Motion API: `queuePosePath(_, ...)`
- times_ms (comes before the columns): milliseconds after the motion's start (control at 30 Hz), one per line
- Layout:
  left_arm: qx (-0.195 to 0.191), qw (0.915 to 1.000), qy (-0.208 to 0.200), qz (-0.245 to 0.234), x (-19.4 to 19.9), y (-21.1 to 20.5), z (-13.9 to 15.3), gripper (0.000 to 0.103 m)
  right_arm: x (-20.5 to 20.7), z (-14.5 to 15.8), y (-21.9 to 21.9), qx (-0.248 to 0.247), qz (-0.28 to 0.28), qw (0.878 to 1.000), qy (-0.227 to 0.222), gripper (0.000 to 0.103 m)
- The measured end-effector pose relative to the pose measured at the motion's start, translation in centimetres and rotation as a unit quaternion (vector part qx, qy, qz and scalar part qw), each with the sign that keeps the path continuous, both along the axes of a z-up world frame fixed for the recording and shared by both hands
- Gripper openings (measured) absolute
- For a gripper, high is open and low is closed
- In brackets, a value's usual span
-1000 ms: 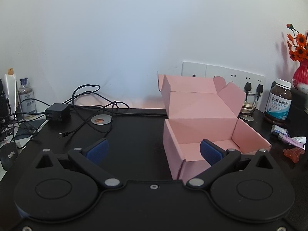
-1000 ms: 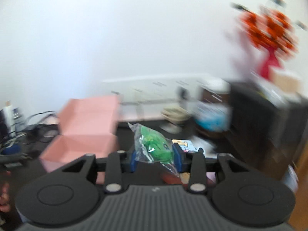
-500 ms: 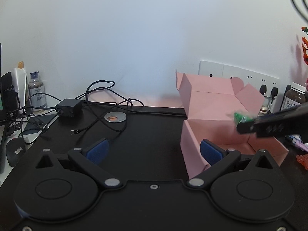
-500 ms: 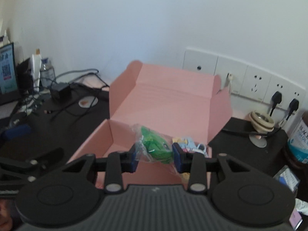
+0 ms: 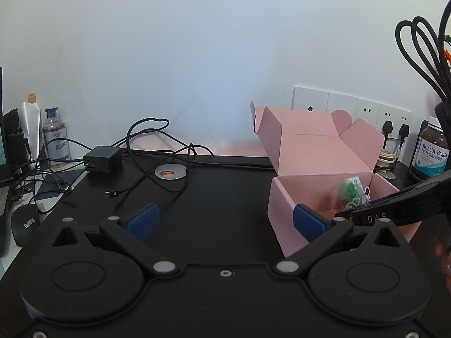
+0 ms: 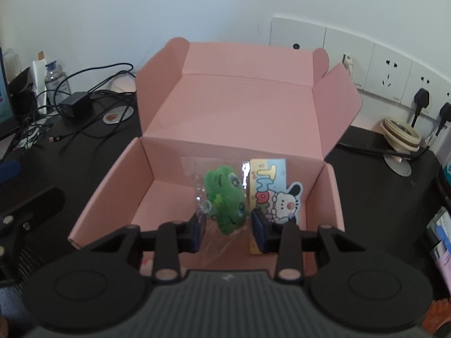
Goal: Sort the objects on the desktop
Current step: 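Carry the frog toy with the right gripper into the pink box, then lower the frog toy into the box and open the right gripper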
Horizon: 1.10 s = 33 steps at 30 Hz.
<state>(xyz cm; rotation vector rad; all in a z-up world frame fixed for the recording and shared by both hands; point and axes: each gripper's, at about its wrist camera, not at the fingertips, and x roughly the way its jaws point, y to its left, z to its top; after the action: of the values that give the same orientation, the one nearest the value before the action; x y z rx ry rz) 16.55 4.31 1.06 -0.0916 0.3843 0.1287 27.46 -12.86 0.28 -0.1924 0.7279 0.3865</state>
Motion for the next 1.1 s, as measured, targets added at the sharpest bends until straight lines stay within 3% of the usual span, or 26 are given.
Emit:
queuePosePath(233,-0.004,1.0000,-0.001,0.007,0.0,0.4,0.0,0.103,0.1,0.1,0.7,0.004,0.007,0.999,0.035,0.035)
queuePosePath(533,-0.009,0.9997,-0.011,0.019,-0.2,1.1,0.3,0.103,1.4,-0.4,1.9,0.007,-0.036,0.998,0.060,0.035)
queuePosePath(767,-0.014,0.9993,-0.016,0.029,-0.2,1.6,0.5,0.103,1.5,-0.5,2.6,0.002,-0.035,0.997,0.062,0.046)
queuePosePath(1100,-0.013,0.9993,-0.020,0.030,-0.3,1.7,0.6,0.103,1.6,-0.4,1.8,0.028,-0.038,0.997,0.068,0.050)
